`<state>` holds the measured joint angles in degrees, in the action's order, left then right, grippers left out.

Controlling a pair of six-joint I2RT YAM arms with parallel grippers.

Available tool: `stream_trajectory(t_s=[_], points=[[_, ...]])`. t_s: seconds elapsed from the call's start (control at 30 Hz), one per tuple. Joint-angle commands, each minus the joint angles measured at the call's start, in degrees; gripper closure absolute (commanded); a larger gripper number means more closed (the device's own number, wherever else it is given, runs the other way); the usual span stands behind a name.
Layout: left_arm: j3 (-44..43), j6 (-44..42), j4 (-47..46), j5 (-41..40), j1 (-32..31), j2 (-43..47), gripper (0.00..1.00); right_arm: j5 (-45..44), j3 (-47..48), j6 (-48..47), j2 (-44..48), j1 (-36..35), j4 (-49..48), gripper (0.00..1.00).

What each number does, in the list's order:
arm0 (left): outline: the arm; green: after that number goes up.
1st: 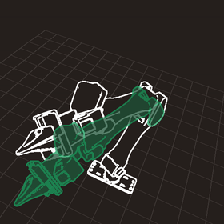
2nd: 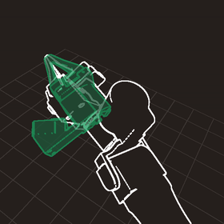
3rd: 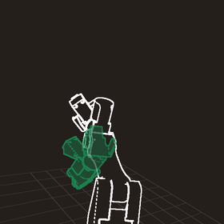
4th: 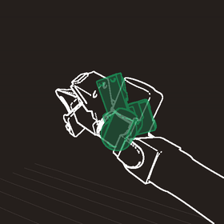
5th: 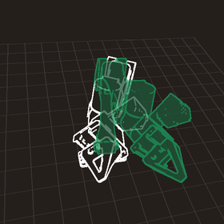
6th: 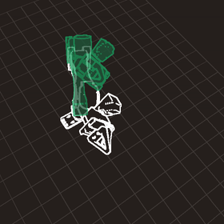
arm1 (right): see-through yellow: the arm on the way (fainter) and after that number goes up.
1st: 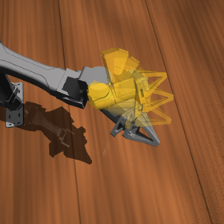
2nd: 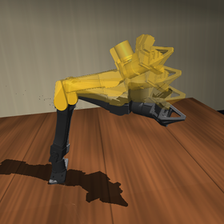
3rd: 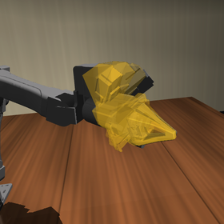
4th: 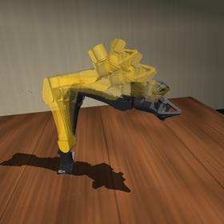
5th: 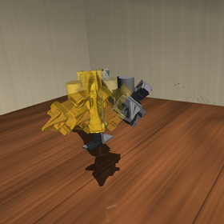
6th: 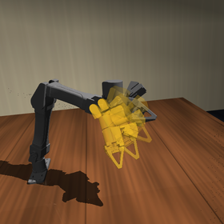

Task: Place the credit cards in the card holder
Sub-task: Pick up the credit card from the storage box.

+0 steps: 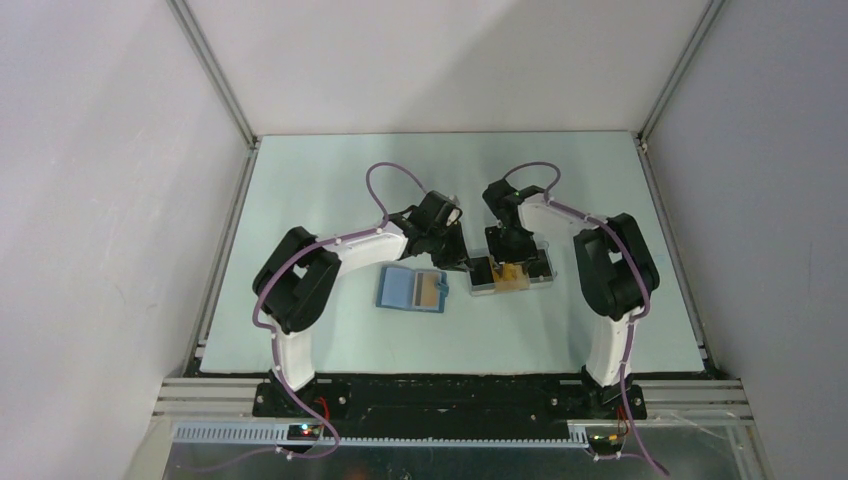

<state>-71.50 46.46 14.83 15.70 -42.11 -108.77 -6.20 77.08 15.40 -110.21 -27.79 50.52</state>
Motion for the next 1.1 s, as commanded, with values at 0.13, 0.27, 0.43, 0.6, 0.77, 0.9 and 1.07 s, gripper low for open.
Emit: stream_trajectory(t_s=[0.13,0.27,0.43,0.6,0.77,0.9,1.07], points=[[-1.2,-2.1,1.6,-0.3,-0.3,-2.3,0.96,0.9,-1.0,-1.7,-2.3,0.4,-0.7,0.27],[-1.1,-2.2,1.7,-0.2,-0.3,-2.2,0.95,3.2,-1.0,-1.7,-3.3,0.6,-1.0,0.29],[-1.2,-2.3,1.6,-0.2,-0.3,-2.3,0.95,3.1,-1.0,-1.3,-4.5,1.2,-0.3,0.42],[-1.2,-2.4,1.7,0.0,-0.3,-2.4,0.95,3.2,-1.0,-1.4,-4.4,1.8,-0.1,0.48],[-1.2,-2.5,1.8,0.1,-0.3,-2.5,0.95,5.1,-1.0,-2.0,-3.0,2.4,0.2,0.52],[-1.2,-2.4,1.8,0.1,-0.3,-2.6,0.95,5.6,-1.0,-2.1,-1.5,3.0,0.5,0.58],[-1.2,-2.4,1.7,0.0,-0.3,-2.5,0.95,7.2,-0.9,-2.7,0.0,2.9,0.7,0.47]])
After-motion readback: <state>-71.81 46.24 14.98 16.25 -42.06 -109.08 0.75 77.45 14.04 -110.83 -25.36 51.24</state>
